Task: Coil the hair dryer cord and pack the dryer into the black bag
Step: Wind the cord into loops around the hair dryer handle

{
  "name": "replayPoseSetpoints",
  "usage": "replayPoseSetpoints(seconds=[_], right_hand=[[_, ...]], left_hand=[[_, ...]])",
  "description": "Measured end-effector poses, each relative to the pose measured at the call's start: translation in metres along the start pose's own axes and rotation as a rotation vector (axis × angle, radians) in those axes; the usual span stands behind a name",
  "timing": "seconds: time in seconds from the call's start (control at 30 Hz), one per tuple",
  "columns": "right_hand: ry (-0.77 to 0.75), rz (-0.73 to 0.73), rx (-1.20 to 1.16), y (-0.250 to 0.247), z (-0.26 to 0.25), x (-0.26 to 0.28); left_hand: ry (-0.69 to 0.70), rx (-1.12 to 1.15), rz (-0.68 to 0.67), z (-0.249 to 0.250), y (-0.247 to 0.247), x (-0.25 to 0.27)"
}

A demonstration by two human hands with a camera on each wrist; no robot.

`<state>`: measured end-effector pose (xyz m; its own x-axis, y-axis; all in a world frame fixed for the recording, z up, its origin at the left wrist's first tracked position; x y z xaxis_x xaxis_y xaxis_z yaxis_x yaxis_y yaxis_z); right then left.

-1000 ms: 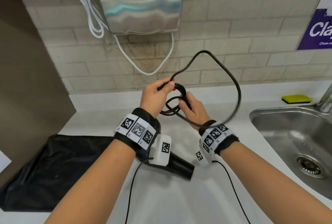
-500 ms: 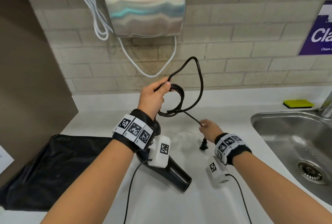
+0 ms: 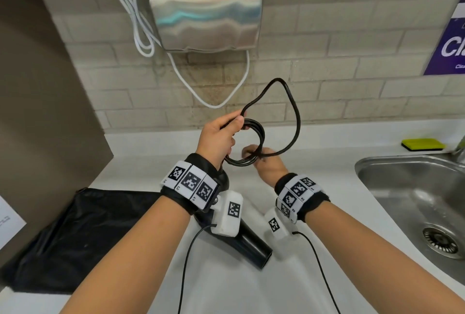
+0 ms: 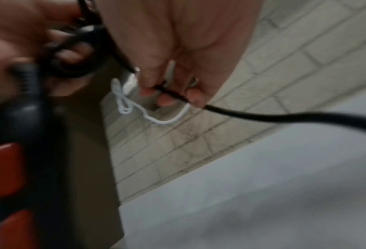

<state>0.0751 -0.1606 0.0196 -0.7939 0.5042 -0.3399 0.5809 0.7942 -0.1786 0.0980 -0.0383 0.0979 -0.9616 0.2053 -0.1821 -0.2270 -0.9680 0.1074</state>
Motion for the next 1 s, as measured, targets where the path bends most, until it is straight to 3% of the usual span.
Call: replayPoseSetpoints(seconds=[0.07, 0.17, 0.33, 0.4, 0.5, 0.57, 0.63, 0.8, 1.0], right_hand=[[0.078, 0.185, 0.156, -0.019, 0.015, -0.01], [0.345, 0.364, 0.293, -0.058, 0.052, -0.018], [0.602, 0.396, 0.177, -0.092, 0.075, -0.013], [0.508, 0.383, 0.246, -0.091, 0.066, -0.015], [0.095, 0.448, 0.392, -0.081, 0.018, -0.017], [-0.142, 0.439, 0.265, -0.066, -0.029, -0.01], [-0.256, 0.36, 0.106, -0.05, -0.065, -0.003], [-0.19, 0.285, -0.182, -0.038, -0.101, 0.002], [-0.188, 0.108, -0.266, -0.033, -0.108, 0.01]], left_hand=[[-0.006, -0.008, 0.014, 0.0, -0.005, 0.0], [-0.007, -0.024, 0.027, 0.0, -0.012, 0.001], [0.01, -0.013, 0.042, 0.0, -0.013, 0.001], [0.033, -0.021, 0.053, -0.001, -0.01, 0.0], [0.096, -0.031, 0.058, 0.0, -0.005, 0.0], [0.14, -0.053, 0.05, 0.0, -0.003, 0.0], [0.177, -0.092, 0.039, -0.001, -0.002, 0.0], [0.208, -0.148, 0.034, -0.004, -0.002, -0.002], [0.159, -0.041, 0.056, -0.002, -0.001, -0.004]])
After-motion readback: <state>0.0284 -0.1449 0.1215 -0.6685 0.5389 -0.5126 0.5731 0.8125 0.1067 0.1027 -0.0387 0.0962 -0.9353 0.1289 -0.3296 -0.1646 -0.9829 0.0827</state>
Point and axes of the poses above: each hand's wrist, its own x-axis away from the middle knuckle, its own y-axis out of the palm, z = x × y, the point moved 4 cm from there along -x, towards the middle knuckle, and after that the axes turned 13 degrees about z, right-handed, at the moved point
